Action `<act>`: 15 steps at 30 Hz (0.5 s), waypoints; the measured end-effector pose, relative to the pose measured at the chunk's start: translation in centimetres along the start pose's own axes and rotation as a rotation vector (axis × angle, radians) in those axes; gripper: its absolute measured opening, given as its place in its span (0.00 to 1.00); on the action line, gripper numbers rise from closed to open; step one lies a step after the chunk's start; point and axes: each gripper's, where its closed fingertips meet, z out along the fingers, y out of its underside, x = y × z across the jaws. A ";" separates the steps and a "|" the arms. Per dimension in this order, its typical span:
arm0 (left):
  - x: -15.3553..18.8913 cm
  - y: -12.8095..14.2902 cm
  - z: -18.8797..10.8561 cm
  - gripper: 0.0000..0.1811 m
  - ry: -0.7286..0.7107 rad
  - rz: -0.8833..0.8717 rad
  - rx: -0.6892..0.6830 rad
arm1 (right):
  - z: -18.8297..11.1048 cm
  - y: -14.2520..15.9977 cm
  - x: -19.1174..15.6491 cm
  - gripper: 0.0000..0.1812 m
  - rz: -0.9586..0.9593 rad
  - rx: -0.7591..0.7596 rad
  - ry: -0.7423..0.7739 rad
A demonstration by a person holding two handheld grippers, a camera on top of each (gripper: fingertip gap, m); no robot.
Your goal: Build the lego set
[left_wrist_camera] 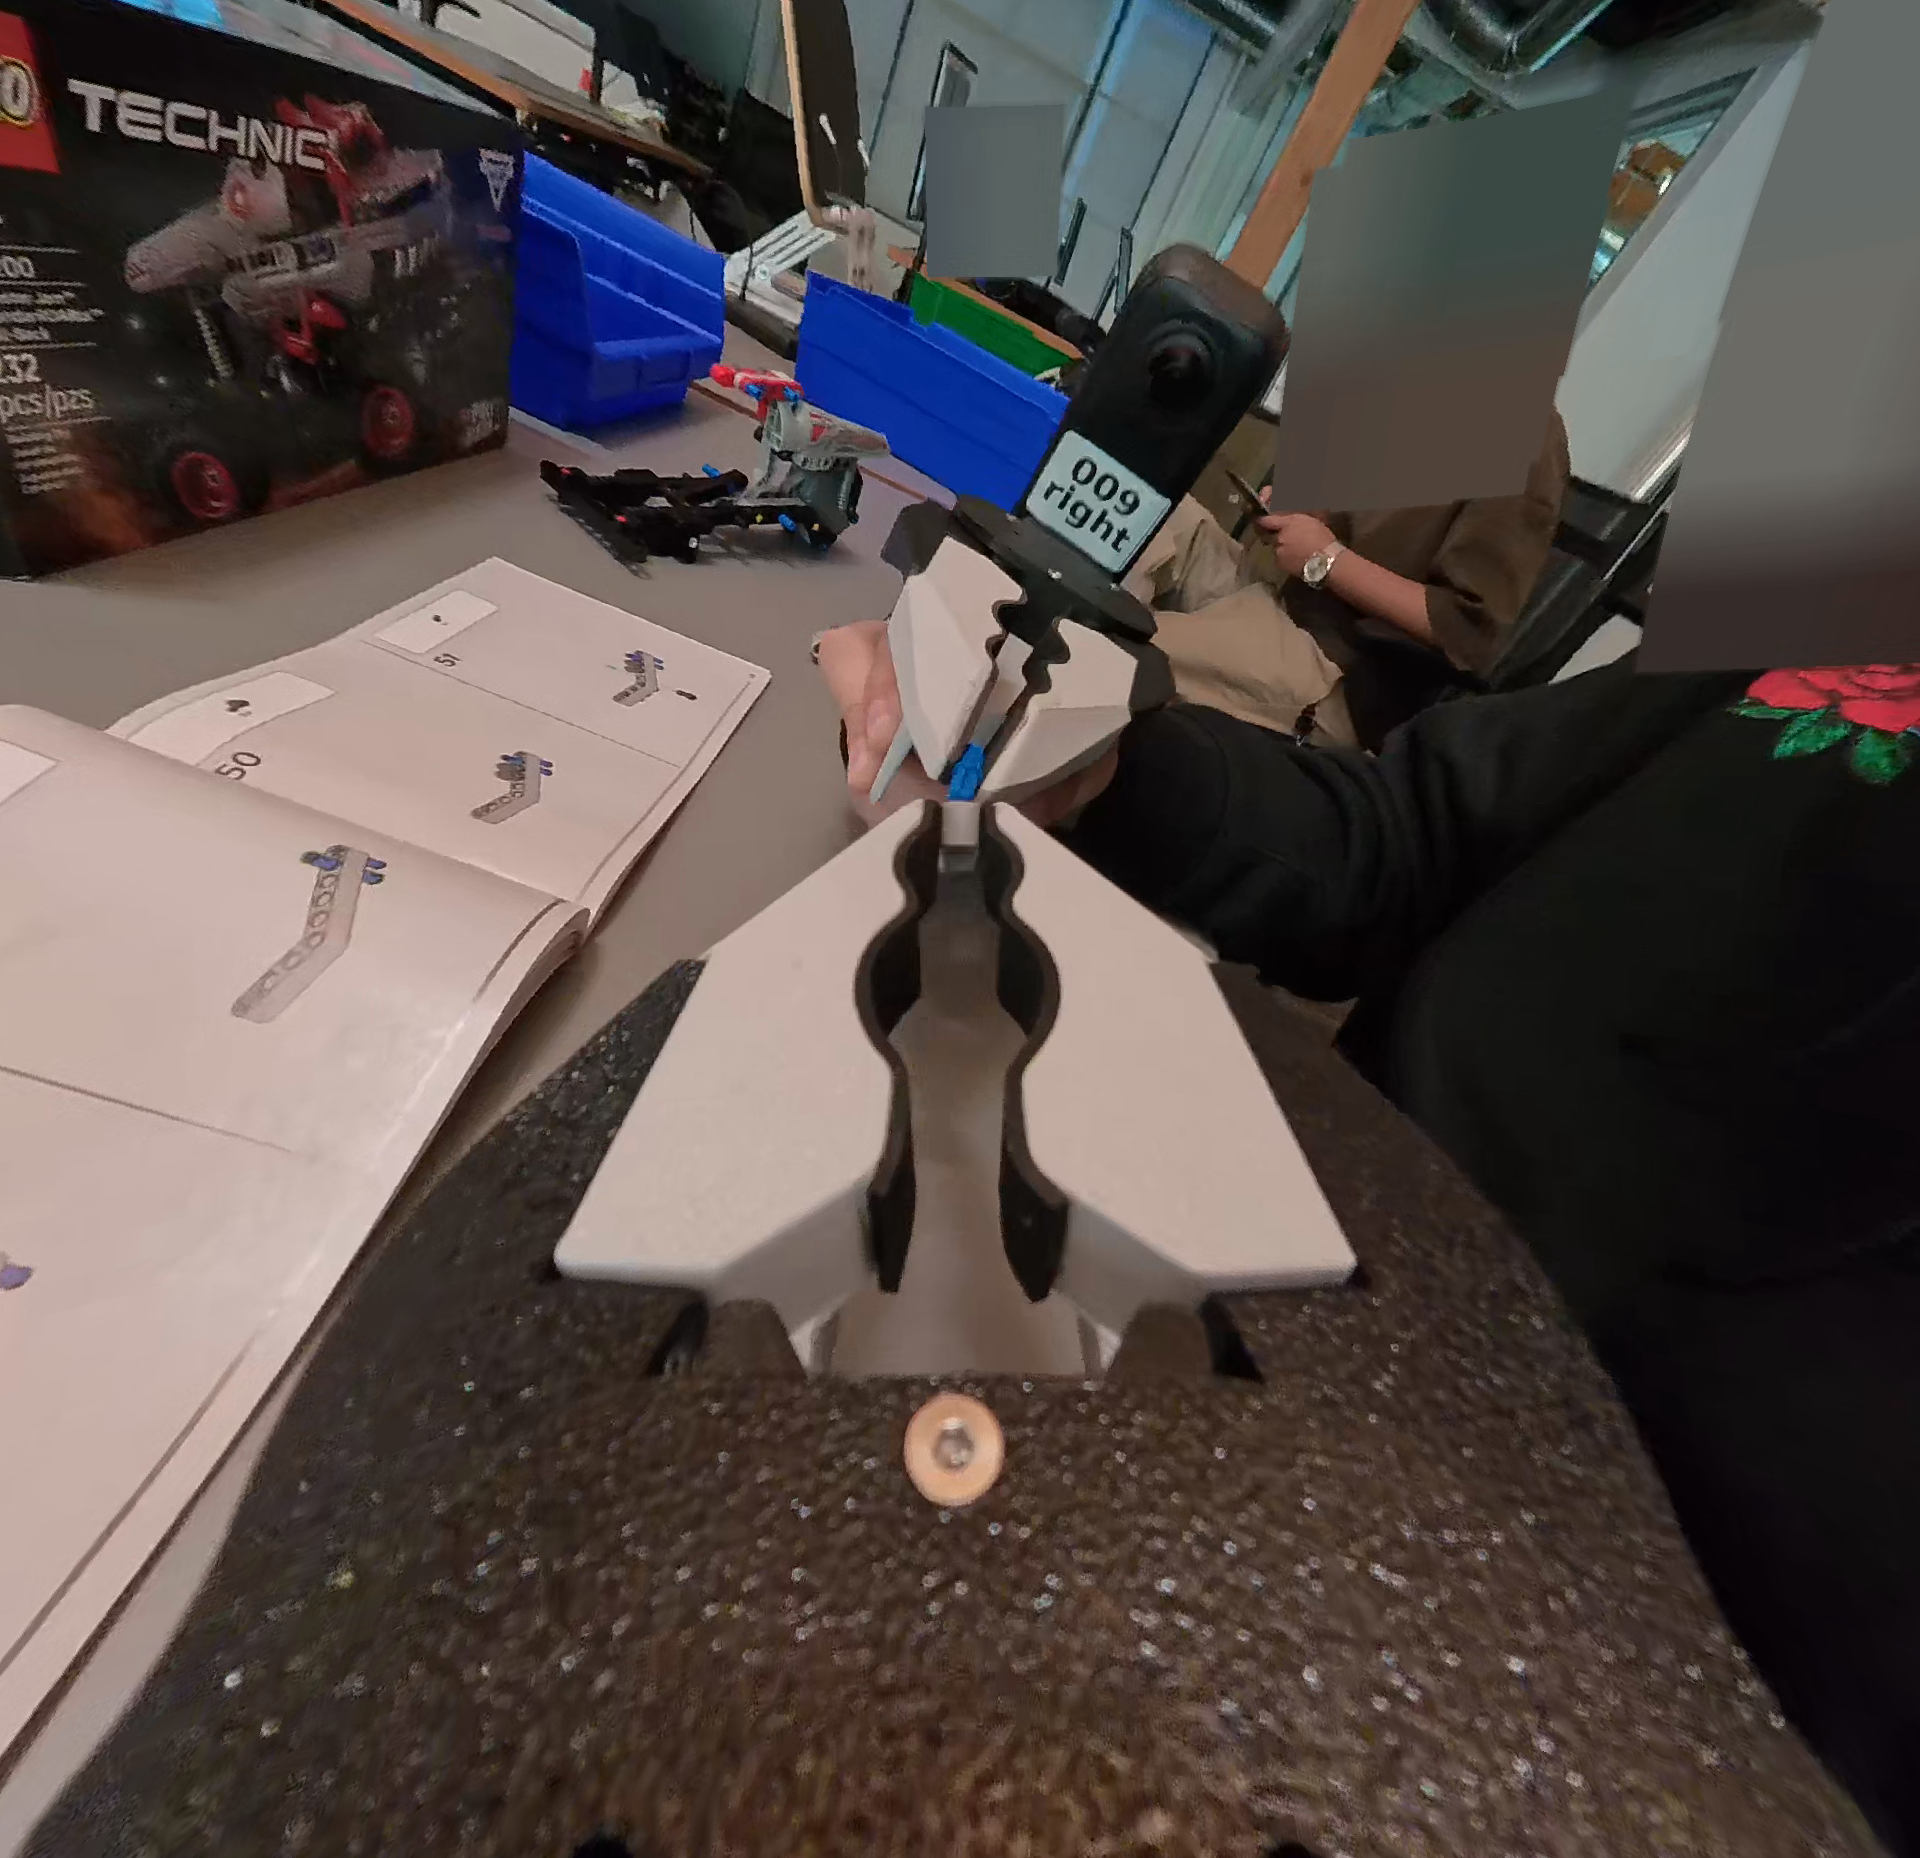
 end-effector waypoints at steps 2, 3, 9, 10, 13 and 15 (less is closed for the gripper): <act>-0.1 0.1 0.1 0.03 -0.012 0.024 -0.013 | 0.0 0.1 0.0 0.01 0.018 -0.004 -0.004; -0.1 0.2 0.0 0.03 -0.007 0.026 -0.019 | 0.0 0.1 -0.1 0.01 0.014 -0.006 -0.010; -0.5 0.8 -0.5 0.03 -0.039 0.063 -0.074 | 0.0 1.1 -0.2 0.02 -0.055 -0.078 -0.008; -0.4 1.0 -0.6 0.03 -0.043 0.079 -0.091 | 0.0 1.3 -0.2 0.02 -0.068 -0.091 -0.008; -0.8 2.0 -0.9 0.03 -0.094 0.164 -0.189 | 0.0 1.7 0.0 0.02 -0.099 -0.122 0.011; -1.3 3.1 -0.9 0.03 -0.154 0.299 -0.279 | -0.1 1.8 0.5 0.02 -0.115 -0.133 0.038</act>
